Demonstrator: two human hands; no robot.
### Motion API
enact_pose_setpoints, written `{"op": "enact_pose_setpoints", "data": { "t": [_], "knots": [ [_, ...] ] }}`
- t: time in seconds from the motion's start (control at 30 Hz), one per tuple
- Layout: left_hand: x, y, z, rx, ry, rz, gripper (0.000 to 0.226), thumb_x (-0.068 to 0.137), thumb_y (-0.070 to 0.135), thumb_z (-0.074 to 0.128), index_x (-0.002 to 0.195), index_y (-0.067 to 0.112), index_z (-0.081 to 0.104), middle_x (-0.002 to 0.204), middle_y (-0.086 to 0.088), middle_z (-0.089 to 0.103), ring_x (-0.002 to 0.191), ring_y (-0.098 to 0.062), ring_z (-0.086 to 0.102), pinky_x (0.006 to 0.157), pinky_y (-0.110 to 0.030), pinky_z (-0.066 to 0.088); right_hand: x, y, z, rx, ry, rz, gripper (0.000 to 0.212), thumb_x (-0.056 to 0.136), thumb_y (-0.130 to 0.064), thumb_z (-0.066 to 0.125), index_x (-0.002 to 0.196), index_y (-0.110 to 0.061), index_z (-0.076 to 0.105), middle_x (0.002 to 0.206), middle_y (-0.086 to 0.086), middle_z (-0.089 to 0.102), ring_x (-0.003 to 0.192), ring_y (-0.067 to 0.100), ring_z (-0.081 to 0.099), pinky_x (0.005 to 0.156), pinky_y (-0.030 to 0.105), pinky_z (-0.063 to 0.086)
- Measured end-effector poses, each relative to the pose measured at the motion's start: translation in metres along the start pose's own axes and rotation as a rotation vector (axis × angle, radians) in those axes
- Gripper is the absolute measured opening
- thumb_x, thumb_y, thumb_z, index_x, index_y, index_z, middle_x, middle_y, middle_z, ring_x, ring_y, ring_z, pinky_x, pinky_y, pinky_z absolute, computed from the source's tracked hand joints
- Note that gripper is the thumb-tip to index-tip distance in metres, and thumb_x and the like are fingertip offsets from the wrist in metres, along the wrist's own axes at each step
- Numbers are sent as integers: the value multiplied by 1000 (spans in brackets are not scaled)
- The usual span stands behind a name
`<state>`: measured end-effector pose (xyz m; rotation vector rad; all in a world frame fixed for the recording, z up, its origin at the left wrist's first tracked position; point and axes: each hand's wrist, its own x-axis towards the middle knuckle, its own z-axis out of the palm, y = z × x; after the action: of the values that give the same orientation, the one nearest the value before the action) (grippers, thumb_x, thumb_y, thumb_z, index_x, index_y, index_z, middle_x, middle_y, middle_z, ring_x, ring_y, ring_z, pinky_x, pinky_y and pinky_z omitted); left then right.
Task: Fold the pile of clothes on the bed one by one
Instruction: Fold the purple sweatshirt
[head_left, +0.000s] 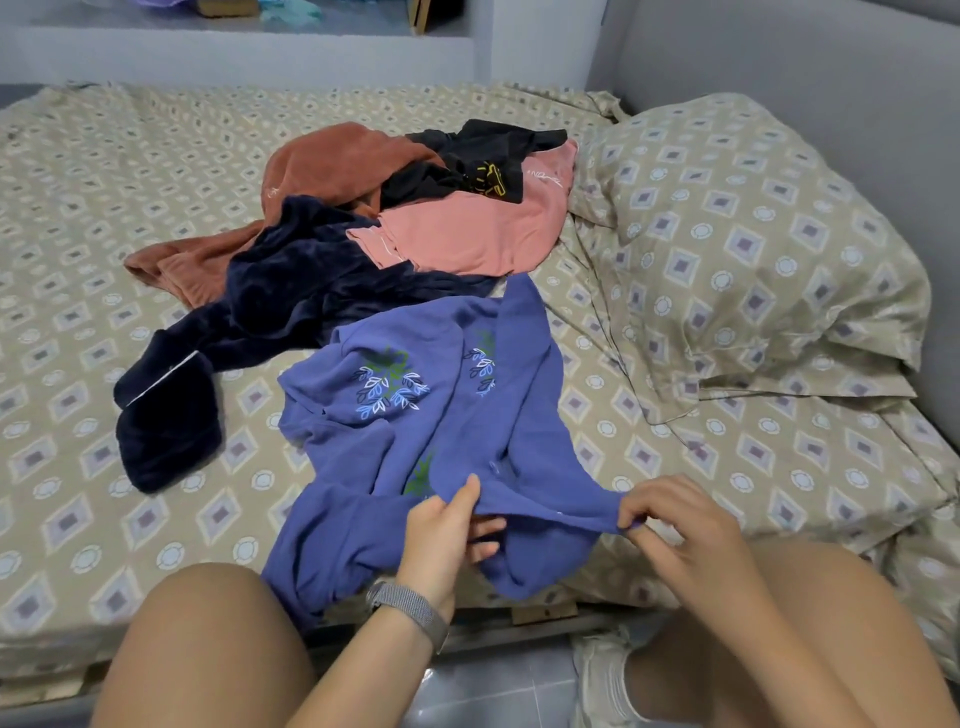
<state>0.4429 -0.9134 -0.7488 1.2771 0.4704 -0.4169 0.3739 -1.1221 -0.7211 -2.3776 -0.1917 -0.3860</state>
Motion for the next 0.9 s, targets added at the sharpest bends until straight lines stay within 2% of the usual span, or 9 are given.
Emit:
{"op": "enact_pose_setpoints", "data": {
  "t": [0.1,0.17,0.23,0.33,0.47,0.57,0.67,0.8,0.9],
  "knots": [
    [-3,-8,1,241,-29,294,23,94,33,59,89,13,66,90,-4,68,89,-17,64,70,-30,58,-3,9,3,33,-98,130,21,76,-10,58,78,-30,53,80,-11,57,75,7,55,69,12,40],
    [-9,-11,3,715,-365,664,31,88,48,55,98,22,70,108,1,65,110,-14,57,101,-36,45,-4,16,16,62,-89,344,28,83,1,60,76,-25,51,76,-7,58,65,8,53,64,18,41],
    [-16,-9,8,1166,-683,749,36,86,56,54,104,30,71,122,10,62,125,-8,47,114,-37,23,2,23,30,346,66,663,22,92,4,53,81,-15,49,77,5,59,58,11,51,62,28,43],
    [6,19,-9,1152,-171,883,35,83,54,50,87,29,74,105,13,70,107,-9,60,103,-37,42,32,18,36,823,288,954,12,99,-3,42,98,-8,52,94,21,58,65,16,62,55,25,49],
    [67,76,-85,1051,348,595,22,88,24,61,106,17,69,108,-5,69,102,-26,63,86,-35,48,63,5,52,39,329,592,58,67,-19,54,123,-9,47,131,19,44,125,33,40,105,35,25],
    [99,96,-134,1003,501,394,34,90,16,59,121,1,60,122,-20,62,111,-36,59,90,-37,44,69,-25,95,-35,121,144,42,71,-21,51,112,-21,56,120,0,54,114,23,47,102,27,30],
    [122,101,-153,939,537,277,50,94,21,57,138,-1,46,139,-20,51,127,-35,49,101,-34,38,66,-55,147,80,-295,-38,34,82,-38,53,115,-33,51,114,-14,57,109,13,54,94,24,40],
    [141,103,-160,911,485,234,63,93,30,60,144,0,36,143,-19,47,131,-32,46,105,-34,35,66,-65,210,-135,-430,-125,80,66,-71,54,133,-30,42,133,-9,51,119,17,50,98,36,45],
    [154,106,-161,763,437,156,83,83,36,74,145,0,33,144,-16,45,130,-30,47,103,-34,39,86,-74,222,-304,-621,-36,98,63,-73,59,147,-31,28,137,-4,45,124,22,39,98,41,31]
  ]
}}
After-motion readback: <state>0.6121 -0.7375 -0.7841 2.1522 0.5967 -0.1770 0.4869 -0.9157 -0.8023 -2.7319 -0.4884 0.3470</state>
